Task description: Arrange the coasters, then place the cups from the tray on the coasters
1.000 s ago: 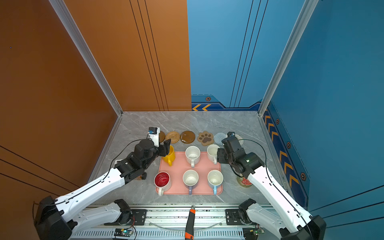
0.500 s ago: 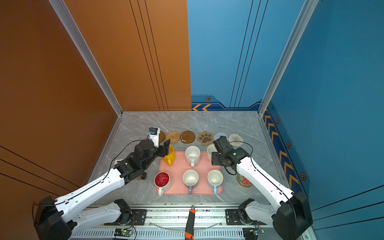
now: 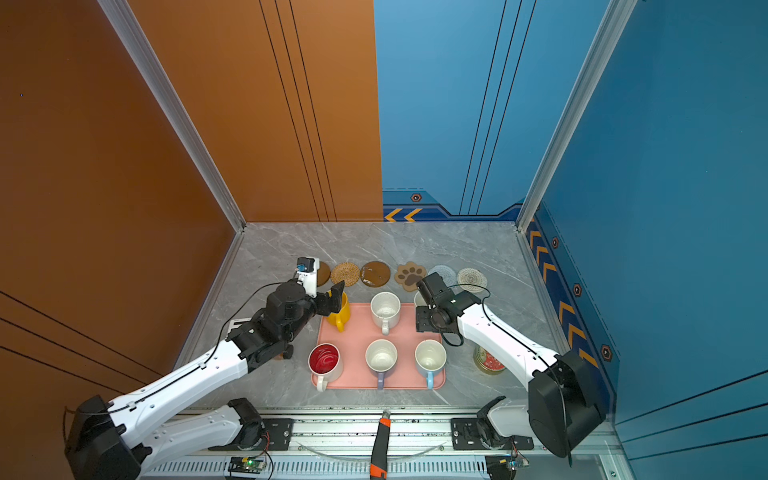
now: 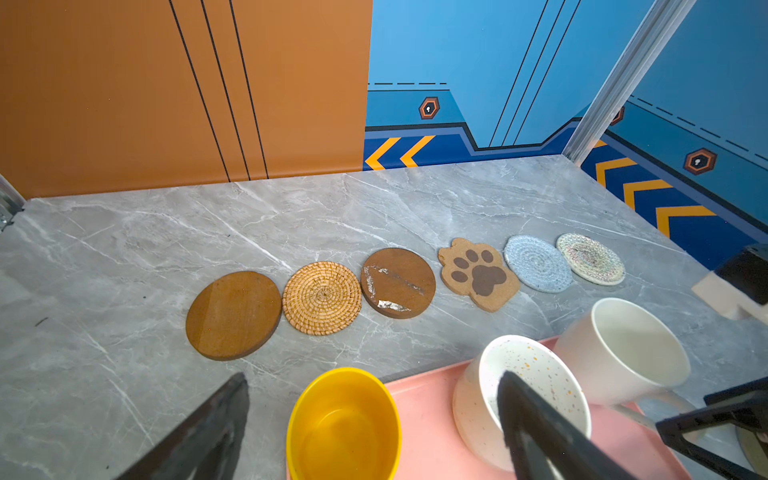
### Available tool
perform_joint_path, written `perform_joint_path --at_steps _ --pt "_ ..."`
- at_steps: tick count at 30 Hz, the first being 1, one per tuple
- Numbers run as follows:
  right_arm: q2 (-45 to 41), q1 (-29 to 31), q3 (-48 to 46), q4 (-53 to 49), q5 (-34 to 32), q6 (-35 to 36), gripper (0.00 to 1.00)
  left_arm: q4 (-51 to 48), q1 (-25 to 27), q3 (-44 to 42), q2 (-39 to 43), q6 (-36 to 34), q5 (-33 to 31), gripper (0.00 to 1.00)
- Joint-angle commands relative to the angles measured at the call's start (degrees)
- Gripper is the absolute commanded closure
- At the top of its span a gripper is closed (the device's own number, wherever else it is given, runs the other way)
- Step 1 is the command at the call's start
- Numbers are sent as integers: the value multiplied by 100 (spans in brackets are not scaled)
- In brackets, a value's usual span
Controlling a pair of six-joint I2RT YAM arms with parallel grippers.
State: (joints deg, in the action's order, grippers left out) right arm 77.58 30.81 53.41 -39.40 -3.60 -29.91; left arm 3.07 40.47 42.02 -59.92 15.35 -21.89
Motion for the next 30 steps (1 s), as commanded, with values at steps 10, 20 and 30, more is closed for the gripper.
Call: perform_joint_path --at_steps 10,20,30 --pt "456 -13 232 165 -13 -50 35 265 -37 -193 169 -15 66 2" --pt "649 -22 311 191 -125 -50 45 383 -81 -196 42 -11 193 2" --pt "753 -13 319 174 -284 -76 52 400 -107 -210 8 0 210 2"
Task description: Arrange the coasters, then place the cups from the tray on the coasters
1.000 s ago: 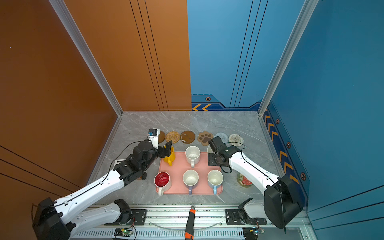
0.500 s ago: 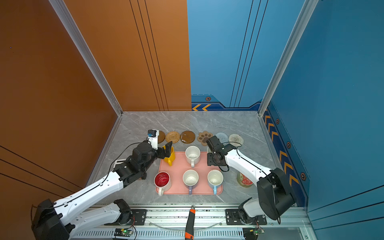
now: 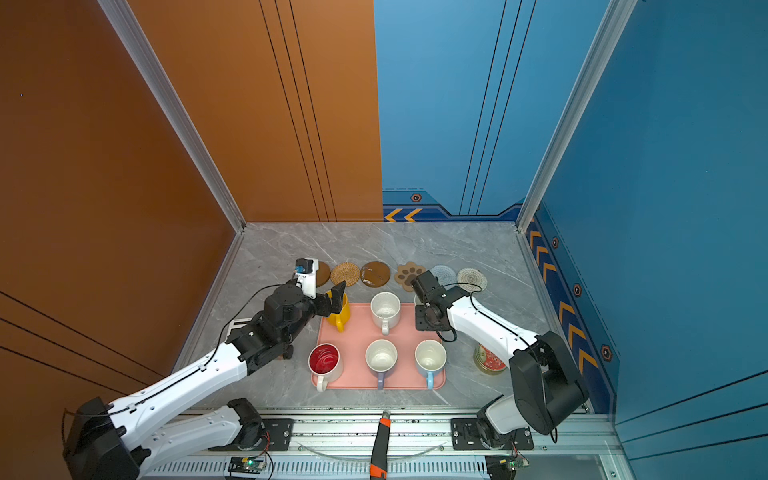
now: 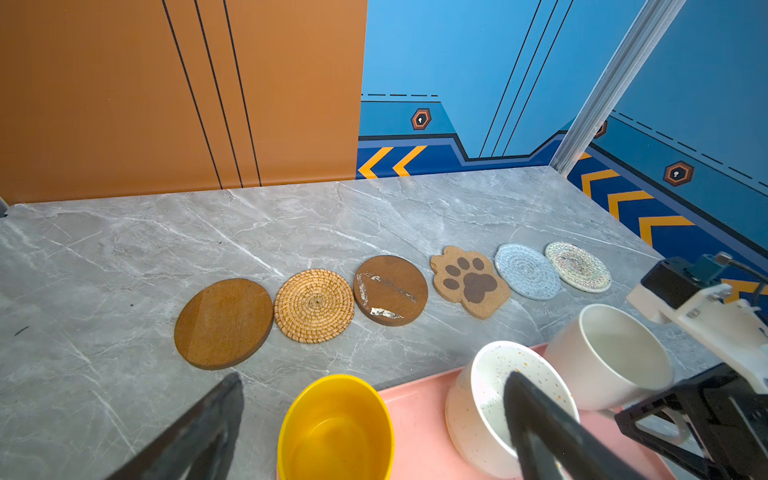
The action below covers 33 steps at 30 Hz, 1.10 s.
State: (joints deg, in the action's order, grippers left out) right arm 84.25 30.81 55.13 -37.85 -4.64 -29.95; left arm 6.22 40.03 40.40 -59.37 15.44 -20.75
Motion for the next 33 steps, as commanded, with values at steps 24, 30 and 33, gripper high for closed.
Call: perform_joint_path --at_steps 24,30,33 --pt "305 -13 243 -7 -351 -98 69 118 -81 -60 -68 11 120 2" --pt "339 -13 286 -29 -361 -81 88 122 -92 -70 -72 11 92 2" --pt "338 -13 323 -52 -363 -63 99 135 -105 -78 -77 11 88 2"
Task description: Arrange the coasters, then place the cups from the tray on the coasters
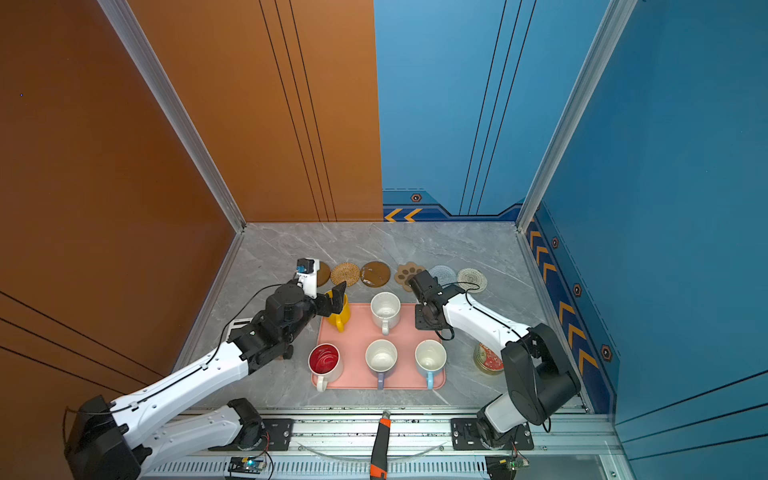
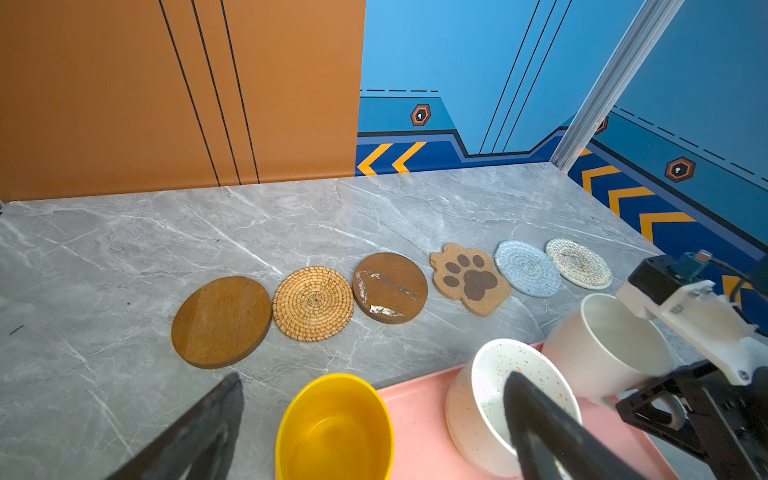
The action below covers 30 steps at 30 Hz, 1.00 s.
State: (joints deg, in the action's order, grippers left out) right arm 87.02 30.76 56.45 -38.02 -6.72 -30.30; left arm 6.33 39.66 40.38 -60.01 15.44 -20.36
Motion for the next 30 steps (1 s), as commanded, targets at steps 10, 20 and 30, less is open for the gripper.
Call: perform_joint_path --at_steps 10,20,30 --pt "35 86 354 -212 -397 17 100 334 -111 -154 -76 21 80 2" --pt "-115 136 425 -275 -627 27 100 288 -210 -139 -112 38 107 2" --pt "-241 217 562 -297 -830 66 100 285 -225 -209 1 55 97 2"
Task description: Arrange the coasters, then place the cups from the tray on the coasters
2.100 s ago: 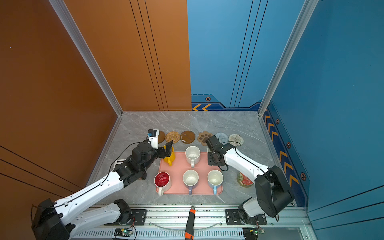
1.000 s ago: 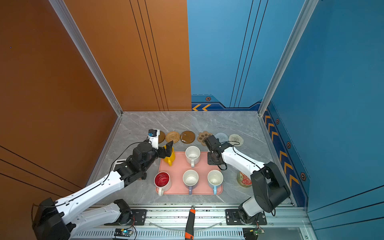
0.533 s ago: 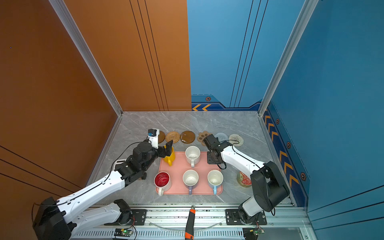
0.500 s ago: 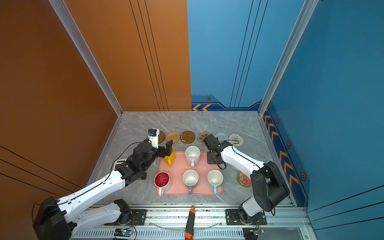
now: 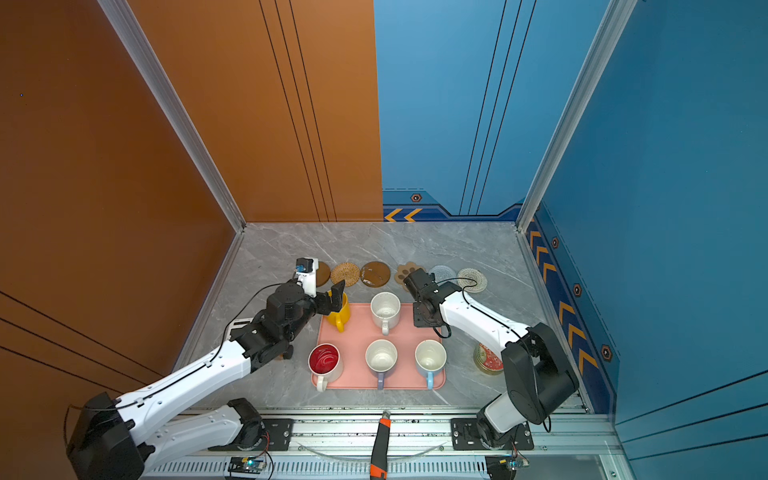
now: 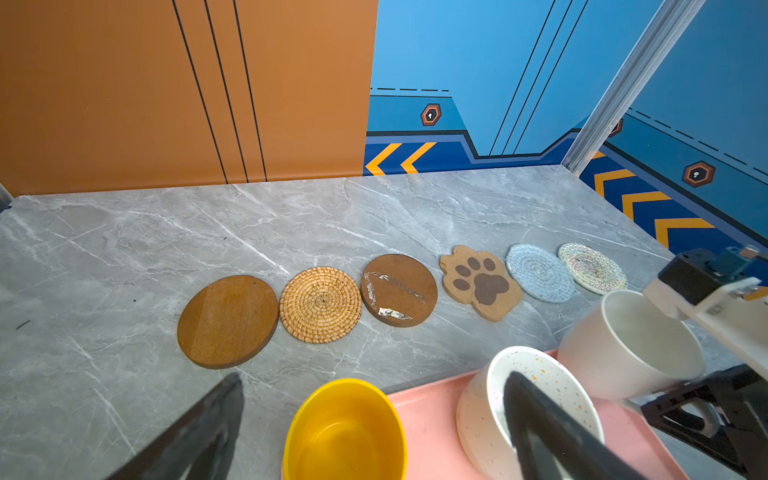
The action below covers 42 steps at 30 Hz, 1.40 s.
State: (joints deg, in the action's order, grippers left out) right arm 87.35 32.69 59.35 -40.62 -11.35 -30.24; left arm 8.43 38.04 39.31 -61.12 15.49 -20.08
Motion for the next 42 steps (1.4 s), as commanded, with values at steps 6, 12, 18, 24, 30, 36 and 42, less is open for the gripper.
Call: perform_joint_path --at_steps 6,12,18,24,30,36,42 --pt "-390 27 354 -82 -481 104 100 73 -89 -149 164 69 62 2" --pt "-446 -23 491 -154 -621 250 100 72 -95 -152 162 86 77 2" --pt "-502 -216 636 -157 -533 399 100 79 -95 -161 171 96 78 2" --pt "-575 -610 828 -184 -436 677 100 74 -118 -171 177 99 65 2" --pt "-614 -1273 1040 -225 -124 984 100 74 -129 -174 175 115 63 2" --pt "-423 -1930 1258 -253 0 1306 100 74 -123 -173 171 121 70 2" --pt "-68 -2501 1540 -253 222 1523 100 89 -130 -160 128 139 66 2"
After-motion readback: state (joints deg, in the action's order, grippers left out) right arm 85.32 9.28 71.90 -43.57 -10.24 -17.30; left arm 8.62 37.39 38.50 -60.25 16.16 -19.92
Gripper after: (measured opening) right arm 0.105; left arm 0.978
